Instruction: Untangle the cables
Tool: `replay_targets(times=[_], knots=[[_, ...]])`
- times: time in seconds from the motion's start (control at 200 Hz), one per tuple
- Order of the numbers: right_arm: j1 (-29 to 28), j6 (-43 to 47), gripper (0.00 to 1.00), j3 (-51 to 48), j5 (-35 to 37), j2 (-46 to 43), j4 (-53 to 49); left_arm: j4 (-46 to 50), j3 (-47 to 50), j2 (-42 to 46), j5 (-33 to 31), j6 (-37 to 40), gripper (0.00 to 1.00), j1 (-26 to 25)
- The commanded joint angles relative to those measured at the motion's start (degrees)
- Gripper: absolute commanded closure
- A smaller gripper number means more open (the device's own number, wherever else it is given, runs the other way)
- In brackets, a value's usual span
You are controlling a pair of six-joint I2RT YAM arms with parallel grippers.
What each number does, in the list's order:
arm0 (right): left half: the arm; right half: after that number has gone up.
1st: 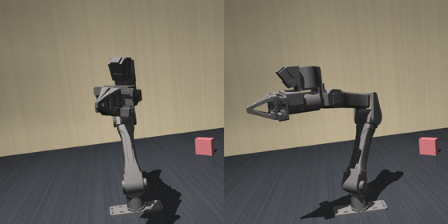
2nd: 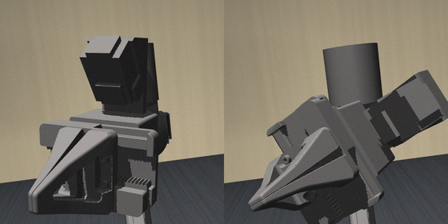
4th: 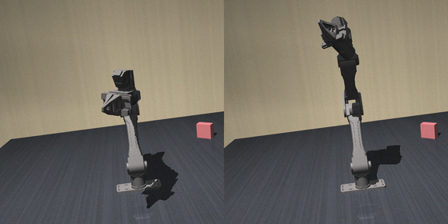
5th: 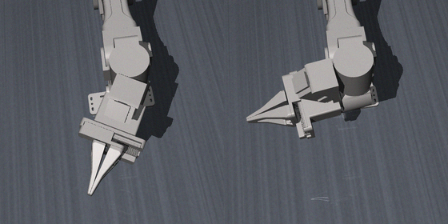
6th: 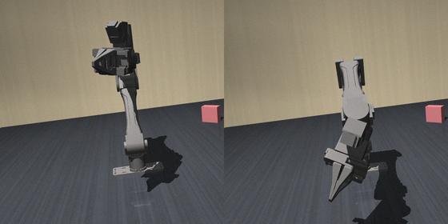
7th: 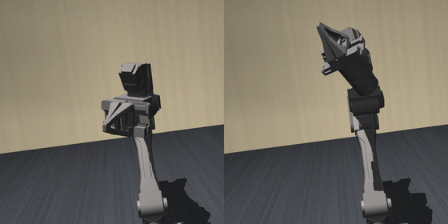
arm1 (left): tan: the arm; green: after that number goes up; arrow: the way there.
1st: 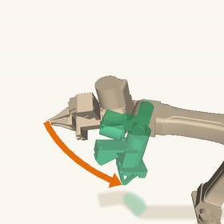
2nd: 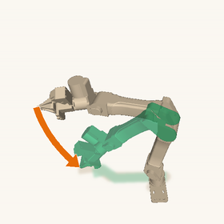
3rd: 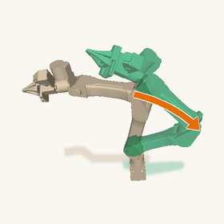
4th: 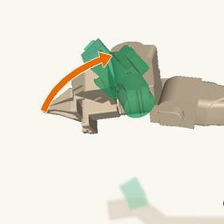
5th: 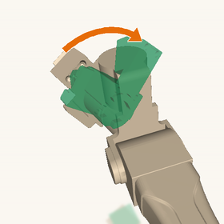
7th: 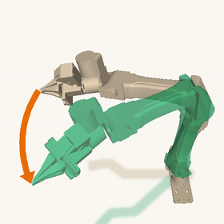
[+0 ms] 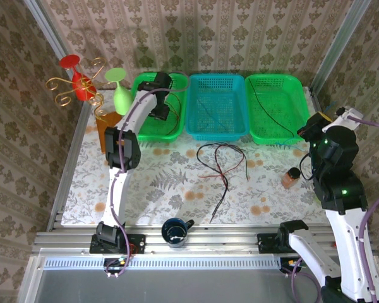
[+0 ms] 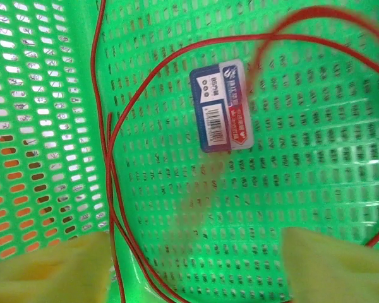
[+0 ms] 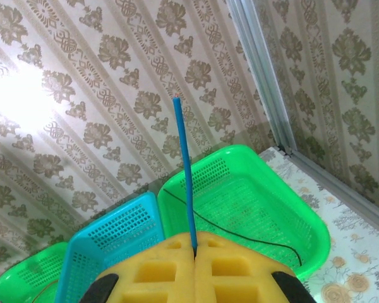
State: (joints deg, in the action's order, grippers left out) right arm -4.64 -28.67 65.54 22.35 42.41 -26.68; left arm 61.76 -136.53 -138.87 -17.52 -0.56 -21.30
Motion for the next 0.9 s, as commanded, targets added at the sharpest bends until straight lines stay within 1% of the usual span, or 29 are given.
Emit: replay_targets(times=[0.0,0.065,0.1,0.145,0.175,0.25,0.26,0.325,0.4,0.44,0.525,0.565,0.595,0.665,0.695,0.78,0.855,0.895], knots=[[0.3,-1.5,1.00,2.0,-3.9,0.4,-1.4,-1.7,-0.5,9.5,2.8,-3.0,0.11,-0.7],[0.3,-1.3,1.00,1.5,-7.4,0.3,-0.4,-2.9,-0.4,12.8,3.5,-4.0,0.08,-1.6],[0.3,-0.3,1.00,0.6,-11.0,0.0,1.0,-3.7,-0.2,14.7,4.4,-4.3,0.06,-2.2],[0.3,0.9,1.00,-1.5,-16.0,-0.8,5.3,-4.3,0.1,16.9,5.6,-4.6,0.03,-3.0],[0.3,0.2,1.00,-2.8,-18.4,-1.2,7.9,-4.4,0.1,18.1,6.8,-4.7,0.02,-3.4],[0.4,-4.8,1.00,-4.5,-18.8,-0.7,10.1,-5.7,1.9,21.5,9.3,-3.7,0.01,-4.5],[0.4,-5.4,1.00,-4.5,-18.9,-0.5,10.0,-6.1,2.3,22.2,9.6,-3.4,0.01,-5.8],[0.3,-8.8,1.00,-4.0,-19.8,1.4,10.3,-10.6,8.6,26.9,10.0,-0.8,0.01,-8.3],[0.3,-12.4,1.00,-3.8,-20.9,3.1,12.1,-19.7,18.7,33.6,10.8,3.8,0.01,-11.4],[0.3,-14.8,1.00,-3.4,-20.7,4.3,12.6,-25.9,26.1,37.7,11.2,7.4,0.02,-13.5],[0.3,-18.9,1.00,-1.3,-20.2,6.9,11.4,-45.0,43.2,46.1,11.7,16.2,0.02,-18.5],[0.2,-20.6,1.00,0.1,-20.0,8.3,10.1,-53.6,50.5,49.2,13.5,21.6,0.03,-21.2],[0.2,-22.0,1.00,1.1,-19.8,9.2,9.1,-59.3,55.8,51.1,14.8,26.1,0.03,-23.1],[0.1,-24.5,1.00,3.2,-19.9,11.3,7.3,-75.0,66.3,53.6,15.2,34.3,0.03,-27.4],[0.0,-25.5,1.00,3.9,-19.9,11.9,6.7,-79.1,69.1,54.1,15.9,37.1,0.03,-28.7],[-0.3,-27.4,1.00,4.6,-20.2,12.9,6.7,-86.8,73.5,53.6,17.6,42.5,0.04,-31.8],[-0.6,-28.6,1.00,4.7,-20.0,13.1,7.1,-92.1,75.4,52.1,19.0,48.3,0.04,-34.8],[-0.7,-29.3,1.00,4.7,-19.9,13.2,7.0,-94.2,75.8,50.7,18.5,51.5,0.05,-36.4]])
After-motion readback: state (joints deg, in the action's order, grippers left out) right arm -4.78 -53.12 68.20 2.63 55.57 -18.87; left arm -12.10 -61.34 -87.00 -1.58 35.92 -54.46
